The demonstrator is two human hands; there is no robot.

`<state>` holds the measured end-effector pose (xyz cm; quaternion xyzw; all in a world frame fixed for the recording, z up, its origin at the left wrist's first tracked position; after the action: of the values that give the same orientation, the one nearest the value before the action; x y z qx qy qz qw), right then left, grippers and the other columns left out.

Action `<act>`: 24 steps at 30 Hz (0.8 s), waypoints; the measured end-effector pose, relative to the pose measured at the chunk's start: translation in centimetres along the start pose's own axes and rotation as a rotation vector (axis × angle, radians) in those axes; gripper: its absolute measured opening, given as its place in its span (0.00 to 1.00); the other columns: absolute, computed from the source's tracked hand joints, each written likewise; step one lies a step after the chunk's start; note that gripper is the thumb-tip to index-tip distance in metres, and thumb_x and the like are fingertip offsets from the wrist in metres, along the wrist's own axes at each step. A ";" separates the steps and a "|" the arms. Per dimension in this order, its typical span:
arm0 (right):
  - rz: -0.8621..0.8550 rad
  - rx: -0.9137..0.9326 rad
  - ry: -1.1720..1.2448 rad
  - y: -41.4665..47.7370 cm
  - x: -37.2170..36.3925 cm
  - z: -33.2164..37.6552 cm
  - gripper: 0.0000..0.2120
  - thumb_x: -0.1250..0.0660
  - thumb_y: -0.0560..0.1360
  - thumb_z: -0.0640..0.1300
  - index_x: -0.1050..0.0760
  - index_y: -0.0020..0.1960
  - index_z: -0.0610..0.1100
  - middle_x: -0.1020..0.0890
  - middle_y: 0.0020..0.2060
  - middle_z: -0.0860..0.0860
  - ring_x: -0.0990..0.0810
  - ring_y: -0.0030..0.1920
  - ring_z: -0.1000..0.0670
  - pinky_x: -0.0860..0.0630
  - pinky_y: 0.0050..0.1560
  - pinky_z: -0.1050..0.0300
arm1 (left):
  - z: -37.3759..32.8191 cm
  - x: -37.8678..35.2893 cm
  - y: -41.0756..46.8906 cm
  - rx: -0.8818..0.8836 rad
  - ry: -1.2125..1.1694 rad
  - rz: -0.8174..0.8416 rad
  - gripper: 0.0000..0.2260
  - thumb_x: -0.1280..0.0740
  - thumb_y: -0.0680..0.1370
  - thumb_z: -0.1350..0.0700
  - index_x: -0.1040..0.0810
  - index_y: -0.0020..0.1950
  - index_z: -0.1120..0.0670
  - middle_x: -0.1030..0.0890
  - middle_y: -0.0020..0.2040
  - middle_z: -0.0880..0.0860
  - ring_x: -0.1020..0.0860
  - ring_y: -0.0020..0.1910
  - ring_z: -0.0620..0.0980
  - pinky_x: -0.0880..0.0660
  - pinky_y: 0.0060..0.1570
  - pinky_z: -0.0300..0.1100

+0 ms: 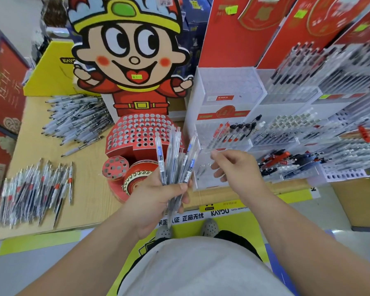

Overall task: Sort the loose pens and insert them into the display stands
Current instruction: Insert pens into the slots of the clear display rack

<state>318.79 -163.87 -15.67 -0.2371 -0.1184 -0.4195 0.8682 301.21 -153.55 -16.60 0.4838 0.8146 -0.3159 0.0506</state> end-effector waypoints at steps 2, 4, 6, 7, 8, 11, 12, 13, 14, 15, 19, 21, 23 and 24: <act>0.095 -0.073 0.226 -1.7 -0.6 1.4 0.08 0.28 0.77 0.47 0.16 0.47 0.43 0.14 0.38 0.47 0.18 0.34 0.50 0.22 0.35 0.56 | 0.2 -0.8 0.1 0.017 0.008 0.022 0.12 0.33 0.79 0.68 0.24 0.61 0.60 0.18 0.43 0.54 0.23 0.36 0.52 0.25 0.33 0.44; 0.178 -0.096 0.294 -2.9 -1.1 2.2 0.06 0.27 0.75 0.44 0.17 0.48 0.42 0.15 0.37 0.48 0.19 0.35 0.50 0.24 0.35 0.57 | 0.2 -2.0 0.3 0.023 0.035 0.073 0.15 0.30 0.75 0.65 0.24 0.61 0.59 0.18 0.46 0.56 0.23 0.37 0.53 0.25 0.33 0.45; 0.200 -0.113 0.339 -3.4 -0.9 2.1 0.03 0.27 0.75 0.42 0.17 0.46 0.42 0.16 0.35 0.50 0.19 0.36 0.49 0.25 0.35 0.58 | 0.3 -3.0 0.5 0.035 0.060 0.122 0.17 0.31 0.72 0.61 0.24 0.60 0.58 0.18 0.46 0.56 0.22 0.37 0.53 0.25 0.33 0.45; 0.198 -0.127 0.365 -3.6 -0.7 1.8 0.02 0.27 0.75 0.41 0.18 0.45 0.42 0.17 0.35 0.51 0.19 0.36 0.49 0.25 0.35 0.58 | 0.4 -3.4 0.6 0.042 0.066 0.129 0.17 0.31 0.71 0.61 0.23 0.60 0.58 0.18 0.46 0.57 0.22 0.37 0.53 0.25 0.33 0.45; 0.193 -0.141 0.388 -3.7 -0.4 1.4 0.02 0.27 0.75 0.41 0.18 0.45 0.42 0.17 0.35 0.50 0.19 0.35 0.49 0.25 0.34 0.58 | 0.5 -3.6 0.7 0.049 0.072 0.127 0.17 0.30 0.71 0.61 0.23 0.60 0.57 0.18 0.46 0.57 0.22 0.37 0.53 0.24 0.33 0.46; 0.181 -0.169 0.418 -3.5 0.8 0.5 0.03 0.27 0.75 0.39 0.19 0.47 0.40 0.17 0.35 0.49 0.19 0.35 0.49 0.25 0.33 0.58 | 0.9 -4.4 1.2 0.070 0.119 0.114 0.16 0.29 0.73 0.61 0.23 0.61 0.57 0.18 0.47 0.59 0.21 0.38 0.53 0.23 0.36 0.47; 0.187 -0.176 0.424 -3.4 1.1 0.3 0.04 0.27 0.75 0.39 0.20 0.47 0.39 0.18 0.35 0.49 0.19 0.35 0.49 0.25 0.34 0.58 | 1.0 -4.6 1.3 0.075 0.120 0.098 0.15 0.29 0.76 0.63 0.23 0.62 0.57 0.18 0.47 0.58 0.21 0.39 0.53 0.23 0.37 0.47; 0.199 -0.183 0.435 -3.2 1.4 0.2 0.05 0.28 0.75 0.39 0.20 0.48 0.37 0.18 0.35 0.48 0.18 0.35 0.49 0.24 0.34 0.59 | 1.1 -4.7 1.4 0.076 0.117 0.072 0.13 0.30 0.78 0.65 0.24 0.62 0.57 0.17 0.47 0.58 0.21 0.39 0.53 0.23 0.36 0.47; 0.217 -0.190 0.456 -3.1 1.6 0.1 0.08 0.28 0.75 0.39 0.20 0.50 0.35 0.19 0.36 0.47 0.18 0.35 0.49 0.24 0.34 0.59 | 1.1 -4.8 1.5 0.075 0.118 0.040 0.12 0.32 0.79 0.66 0.24 0.61 0.58 0.17 0.46 0.57 0.20 0.39 0.53 0.23 0.36 0.45; 0.234 -0.194 0.477 -2.9 1.8 0.1 0.10 0.28 0.75 0.40 0.21 0.51 0.33 0.19 0.38 0.46 0.18 0.35 0.49 0.23 0.34 0.59 | 1.1 -4.8 1.6 0.073 0.123 0.006 0.11 0.33 0.80 0.67 0.24 0.61 0.58 0.17 0.46 0.57 0.20 0.39 0.52 0.22 0.36 0.44; 0.249 -0.156 0.473 -2.2 2.7 0.0 0.11 0.27 0.74 0.39 0.21 0.48 0.31 0.19 0.36 0.46 0.19 0.35 0.48 0.20 0.36 0.57 | 1.1 -4.9 1.7 0.071 0.189 -0.108 0.11 0.32 0.80 0.66 0.25 0.61 0.58 0.17 0.41 0.53 0.18 0.39 0.51 0.22 0.36 0.43; 0.243 -0.127 0.434 -1.7 3.1 -0.1 0.09 0.26 0.74 0.39 0.20 0.47 0.33 0.20 0.33 0.47 0.19 0.34 0.49 0.20 0.37 0.57 | 1.0 -5.2 1.8 0.057 0.233 -0.132 0.11 0.32 0.80 0.66 0.26 0.61 0.57 0.18 0.39 0.52 0.18 0.39 0.51 0.22 0.37 0.44; 0.261 -0.105 0.430 -1.2 3.4 -0.1 0.06 0.27 0.75 0.38 0.19 0.46 0.35 0.20 0.33 0.47 0.19 0.34 0.50 0.19 0.37 0.58 | 0.8 -5.7 2.0 0.035 0.241 -0.151 0.12 0.32 0.80 0.66 0.25 0.61 0.56 0.17 0.39 0.53 0.18 0.39 0.51 0.21 0.38 0.45; 0.274 -0.097 0.444 -0.9 3.7 -0.2 0.04 0.28 0.75 0.38 0.19 0.46 0.36 0.19 0.33 0.47 0.19 0.34 0.50 0.18 0.38 0.58 | 0.7 -5.8 2.1 0.025 0.227 -0.170 0.11 0.32 0.80 0.66 0.24 0.61 0.56 0.17 0.40 0.53 0.18 0.39 0.51 0.20 0.38 0.45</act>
<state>320.33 -166.93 -14.06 -0.1943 0.1285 -0.3450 0.9092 305.84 -157.66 -15.91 0.4461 0.8491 -0.2726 -0.0748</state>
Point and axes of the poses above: each hand's wrist, its own y-axis towards the middle knuckle, its own x-axis out of the back of the hand, z = x × y, the point moved 9 cm from there along y, towards the middle knuckle
